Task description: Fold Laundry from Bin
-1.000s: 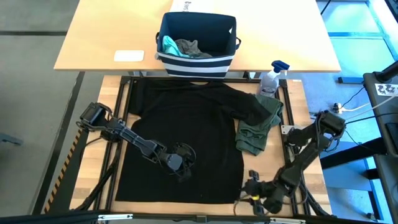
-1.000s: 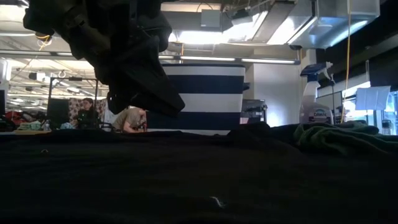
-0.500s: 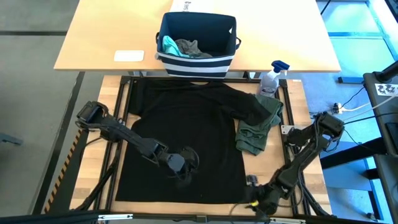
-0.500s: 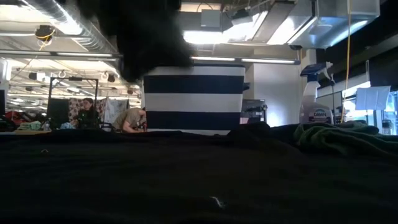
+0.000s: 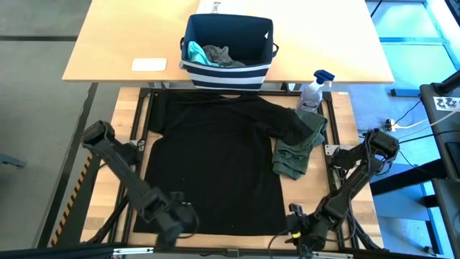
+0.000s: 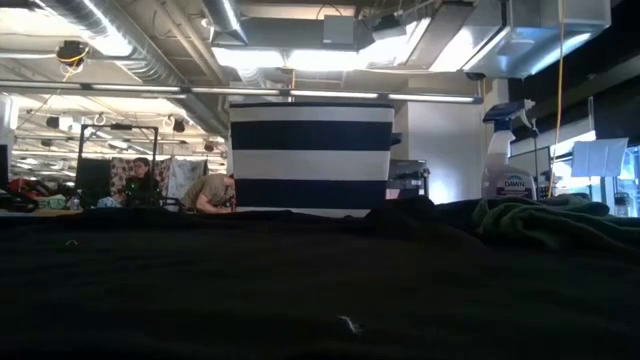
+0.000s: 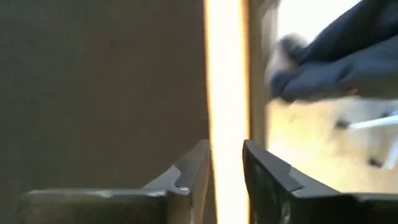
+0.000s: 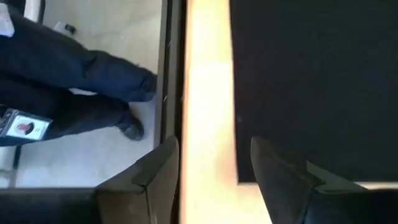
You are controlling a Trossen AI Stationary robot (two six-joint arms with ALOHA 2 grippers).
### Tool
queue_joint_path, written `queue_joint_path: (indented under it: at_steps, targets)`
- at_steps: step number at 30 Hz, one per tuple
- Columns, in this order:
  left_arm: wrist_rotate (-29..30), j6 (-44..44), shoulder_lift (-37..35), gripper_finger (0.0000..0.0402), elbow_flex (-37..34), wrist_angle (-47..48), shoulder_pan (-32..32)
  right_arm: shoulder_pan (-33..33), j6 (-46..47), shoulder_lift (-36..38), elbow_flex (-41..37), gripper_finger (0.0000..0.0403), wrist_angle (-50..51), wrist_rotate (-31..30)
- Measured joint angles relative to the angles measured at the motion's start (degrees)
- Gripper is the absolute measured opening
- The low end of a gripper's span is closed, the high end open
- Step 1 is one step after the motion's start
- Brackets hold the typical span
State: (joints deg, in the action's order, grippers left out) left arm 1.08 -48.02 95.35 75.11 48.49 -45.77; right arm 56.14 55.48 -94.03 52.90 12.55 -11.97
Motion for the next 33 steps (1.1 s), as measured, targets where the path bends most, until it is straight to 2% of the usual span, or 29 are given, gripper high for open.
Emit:
queue_joint_path:
  at_steps: [3,5,13,19,28,33]
  targets:
    - [-1.4,-9.2,0.1,0.0125,-2.1,4.4,-4.2,0.0,-0.3,-0.5,0.0,0.0213,0.0,-1.6]
    - [-3.1,-13.8,0.1,0.0135,-3.5,3.9,-7.4,0.0,-0.3,-0.8,0.0,0.0221,0.0,-1.9]
    - [-5.3,-28.0,0.2,0.0138,-9.6,0.5,-18.0,-0.8,-0.3,-1.8,0.0,0.0228,-0.6,-4.7]
    - [-6.4,-29.8,0.2,0.0137,-12.3,-1.9,-21.2,-1.5,-0.3,-1.8,0.0,0.0227,-0.5,-7.1]
    - [-8.1,-29.8,0.2,0.0137,-18.6,-7.1,-22.0,-1.9,-0.3,-1.8,0.0,0.0227,-0.5,-10.9]
    - [-8.1,-29.4,0.2,0.0137,-22.4,-14.3,-22.3,-1.9,-0.3,-1.8,0.0,0.0227,-0.5,-11.0]
